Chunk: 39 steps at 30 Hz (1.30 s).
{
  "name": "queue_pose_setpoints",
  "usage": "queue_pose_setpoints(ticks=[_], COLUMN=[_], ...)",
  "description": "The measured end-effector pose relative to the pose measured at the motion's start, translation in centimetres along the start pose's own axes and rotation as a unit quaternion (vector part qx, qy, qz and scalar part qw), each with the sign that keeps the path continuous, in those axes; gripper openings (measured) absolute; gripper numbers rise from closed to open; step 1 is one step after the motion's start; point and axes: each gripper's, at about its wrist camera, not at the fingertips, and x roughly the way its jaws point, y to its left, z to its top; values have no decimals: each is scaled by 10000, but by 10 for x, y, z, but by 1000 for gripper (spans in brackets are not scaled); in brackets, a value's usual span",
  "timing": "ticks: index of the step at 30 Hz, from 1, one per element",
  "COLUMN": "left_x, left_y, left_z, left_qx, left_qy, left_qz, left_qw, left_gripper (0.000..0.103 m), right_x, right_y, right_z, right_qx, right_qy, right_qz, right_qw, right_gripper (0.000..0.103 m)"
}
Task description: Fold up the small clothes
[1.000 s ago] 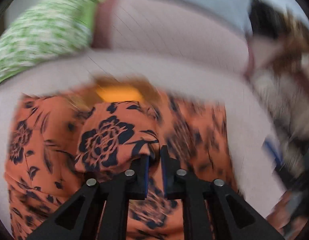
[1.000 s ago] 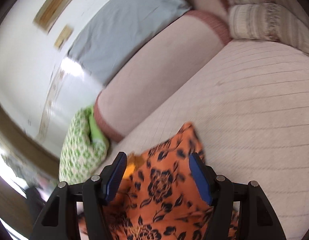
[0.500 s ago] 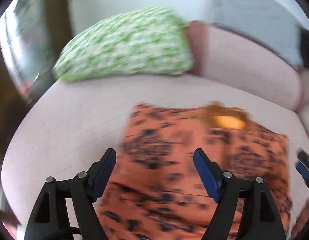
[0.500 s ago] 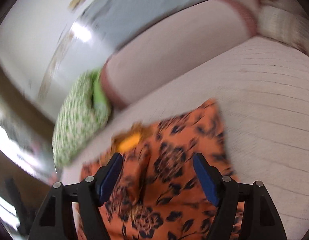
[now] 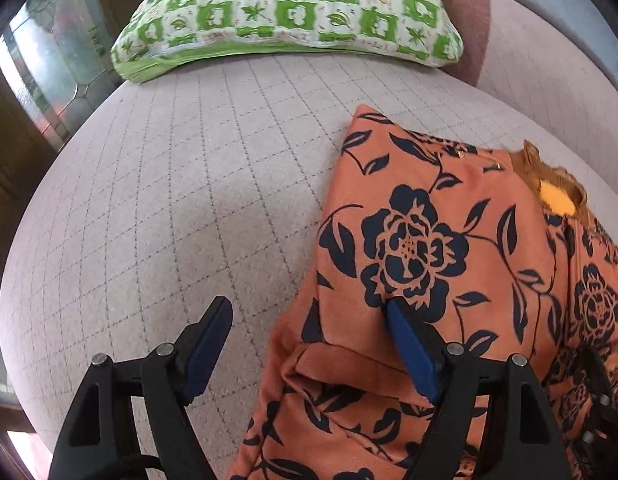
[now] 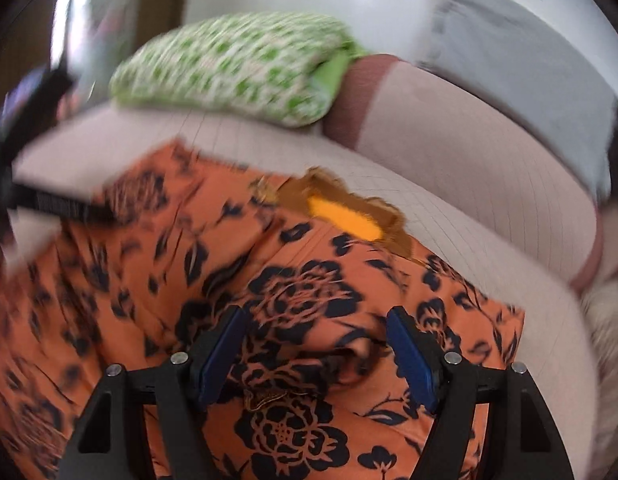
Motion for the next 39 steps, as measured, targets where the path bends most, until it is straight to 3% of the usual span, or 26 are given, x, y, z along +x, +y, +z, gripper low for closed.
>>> queue_pose_setpoints(ticks=[3,6,8,10,13,18,23,27,30,32,33,34,35,37,39], left_x=[3,4,4,2,3,0,-4,-6,-10,-13,-14,-15,-16,-15,-15], left_y=[-3,0,5,9,13,13,15,13,8,3,0,-4,-7,-13,-19], left_z=[3,0,-2,-4,-4,-4,-3,-3,-2,-2,-3,-3,-3,-4,-5], left_qx=[62,67,66,58,64,30,-25,-77,-46,26,75,121,155,204,238], left_qy=[-4,16,18,26,11,-16,-64,-85,-199,-285,-327,-359,-374,-382,-384], left_qz=[-42,-158,-202,-254,-252,-213,-149,-95,-20,24,48,69,82,98,78], left_qw=[10000,9999,9998,9997,9997,9998,9999,9999,9998,9996,9994,9993,9991,9990,9989], left_gripper=[80,80,82,82,82,82,82,82,82,82,82,82,82,82,82], right_x=[20,33,33,32,28,11,5,4,-5,-15,-20,-27,-31,-30,-29], right_y=[12,1,-6,-13,-34,-86,-147,-180,-203,-215,-220,-226,-229,-232,-228], right_z=[4,6,10,10,6,-7,-37,-68,-87,-94,-98,-103,-109,-113,-106], right_qx=[-74,613,829,1025,1544,2528,3454,3997,4596,4875,4967,5137,5340,5460,5320], right_qy=[116,165,193,226,196,31,100,362,285,149,90,-55,-261,-492,-528], right_qz=[-212,-28,139,91,288,221,-111,21,586,635,598,646,798,1130,1304], right_qw=[9997,9980,9963,9944,9874,9673,9383,9159,8857,8707,8658,8555,8413,8287,8350], right_gripper=[76,71,30,18,14,13,7,7,9,22,48,82,89,88,84])
